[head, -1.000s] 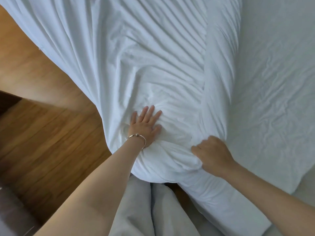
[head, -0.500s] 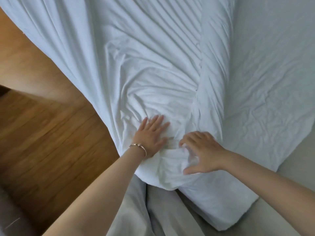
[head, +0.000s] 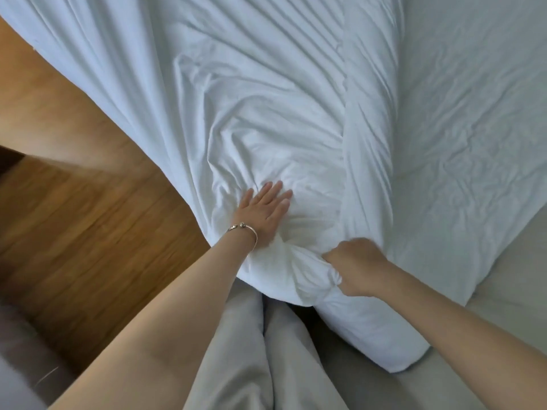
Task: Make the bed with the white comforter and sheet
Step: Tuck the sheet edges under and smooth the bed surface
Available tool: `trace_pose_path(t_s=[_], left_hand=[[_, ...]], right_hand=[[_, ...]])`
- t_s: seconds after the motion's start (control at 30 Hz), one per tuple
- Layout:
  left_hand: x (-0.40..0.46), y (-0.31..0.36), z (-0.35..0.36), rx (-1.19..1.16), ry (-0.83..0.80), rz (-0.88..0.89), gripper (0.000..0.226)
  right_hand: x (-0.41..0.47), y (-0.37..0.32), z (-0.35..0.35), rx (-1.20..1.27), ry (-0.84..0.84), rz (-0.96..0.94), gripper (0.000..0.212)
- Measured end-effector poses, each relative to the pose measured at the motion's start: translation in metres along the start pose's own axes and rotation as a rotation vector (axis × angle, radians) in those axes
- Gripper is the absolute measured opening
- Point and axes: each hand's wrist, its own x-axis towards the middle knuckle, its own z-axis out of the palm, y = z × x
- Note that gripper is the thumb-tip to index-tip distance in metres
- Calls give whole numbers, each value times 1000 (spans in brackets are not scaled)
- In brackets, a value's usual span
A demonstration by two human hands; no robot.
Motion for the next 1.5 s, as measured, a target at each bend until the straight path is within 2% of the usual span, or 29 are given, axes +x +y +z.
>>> trace_pose_path(t_s=[0.07,0.13,0.2,0.3,0.37,0.43,0.5,0.53,0.57,0.67,0.73,0.8,0.87,0.93,0.97,1.03,1.07,1.1,1.13,1.2,1.23,1.3,1.4,1.43,1.5], left_hand=[[-5,-6,2,42,5,1,51],[-14,-15,8,169,10,-16,54],[-29,-23,17,264,4,-40,58],[-49,-19,30,260,33,-59,68],[-53,-7,34,232,39,-23,73],[-54,5,38,246,47,61,73],[-53,11,40,265,121,157,71],[-53,12,39,265,187,207,69],[-52,15,38,243,260,256,67],[-51,29,37,160,462,354,49],[-49,42,38,23,451,339,43],[-48,53,41,-74,256,273,42],[-43,57,45,62,37,165,44],[-38,52,48,188,-89,45,48],[-38,48,48,222,-101,0,52],[-40,39,49,313,-94,-54,61],[-42,36,51,374,-89,-61,63],[-44,35,55,434,-77,-55,63],[-45,35,57,488,-69,-49,63],[-43,43,58,526,-83,-68,64],[-41,50,59,510,-88,-101,66],[-39,66,58,466,-65,-138,67],[-35,94,63,272,144,16,56],[-32,104,67,204,162,107,52],[-24,122,77,169,77,242,50]], right_hand=[[-38,14,50,51,248,92,33],[-60,17,92,41,395,174,30],[-61,11,109,89,398,219,29],[-54,4,100,238,281,232,52],[-57,7,84,299,188,175,44],[-61,9,71,281,251,72,42],[-55,10,57,171,395,-17,55],[-47,10,51,90,415,-49,63],[-38,11,46,19,396,-82,71],[-18,5,32,-108,149,-146,86],[-11,-4,29,-113,3,-135,90],[-7,-10,19,-73,-98,-59,80],[-7,-11,3,-121,-178,22,53],[-22,-11,-3,-212,-161,16,25],[-38,-8,2,-205,-48,-5,19],[-82,13,36,-181,300,-28,22],[-104,29,58,-176,417,-37,28],[-122,45,84,-195,439,-13,34],[-131,59,105,-208,393,36,40],[-126,74,117,-107,156,169,50],[-118,74,117,-49,36,217,49],[-108,70,108,78,-86,233,42],[-106,75,83,367,-135,276,17],[-103,74,70,496,-121,315,13],[-94,61,53,726,-51,353,22]])
